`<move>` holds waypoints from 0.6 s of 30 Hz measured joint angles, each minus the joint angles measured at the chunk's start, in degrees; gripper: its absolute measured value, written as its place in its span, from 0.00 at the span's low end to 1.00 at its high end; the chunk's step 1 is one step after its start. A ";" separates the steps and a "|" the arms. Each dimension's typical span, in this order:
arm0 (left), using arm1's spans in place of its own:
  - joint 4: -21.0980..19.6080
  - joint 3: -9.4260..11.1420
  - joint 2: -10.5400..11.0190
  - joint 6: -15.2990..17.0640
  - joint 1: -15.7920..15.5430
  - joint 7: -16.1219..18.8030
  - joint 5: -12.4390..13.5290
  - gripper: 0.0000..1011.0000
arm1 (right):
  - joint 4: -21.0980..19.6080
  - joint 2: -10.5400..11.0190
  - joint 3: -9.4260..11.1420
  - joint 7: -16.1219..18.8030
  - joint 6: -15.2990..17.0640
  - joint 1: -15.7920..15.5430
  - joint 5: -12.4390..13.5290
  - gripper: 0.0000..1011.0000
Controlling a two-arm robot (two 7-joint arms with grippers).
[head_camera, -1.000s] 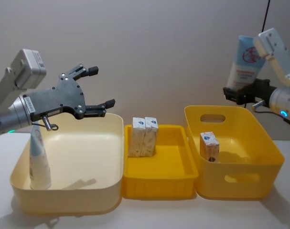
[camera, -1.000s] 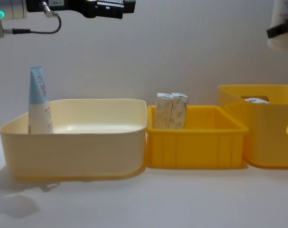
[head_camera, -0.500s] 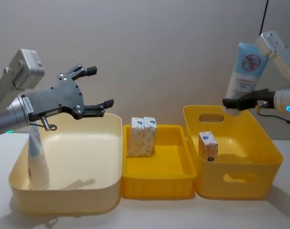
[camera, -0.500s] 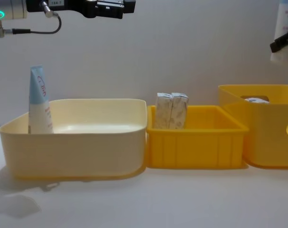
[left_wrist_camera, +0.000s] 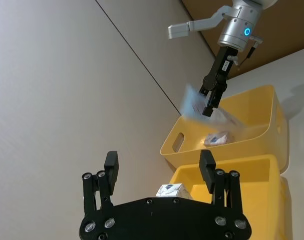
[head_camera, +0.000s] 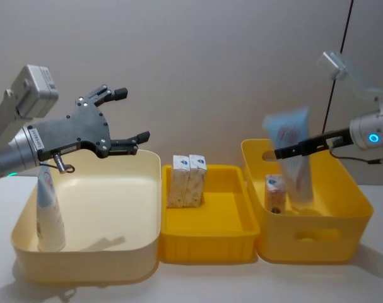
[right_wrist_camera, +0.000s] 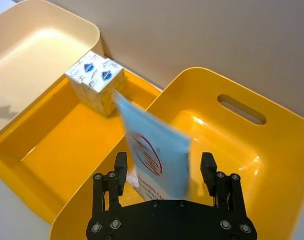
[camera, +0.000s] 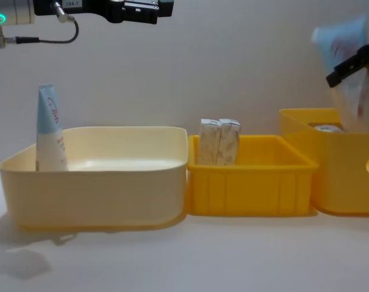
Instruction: Bimanual collaborative sorting of washing and personal care products
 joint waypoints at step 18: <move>0.00 0.00 0.00 0.00 0.00 0.00 0.00 0.99 | 22.51 -5.76 -4.24 10.73 -5.11 11.58 -3.94 0.99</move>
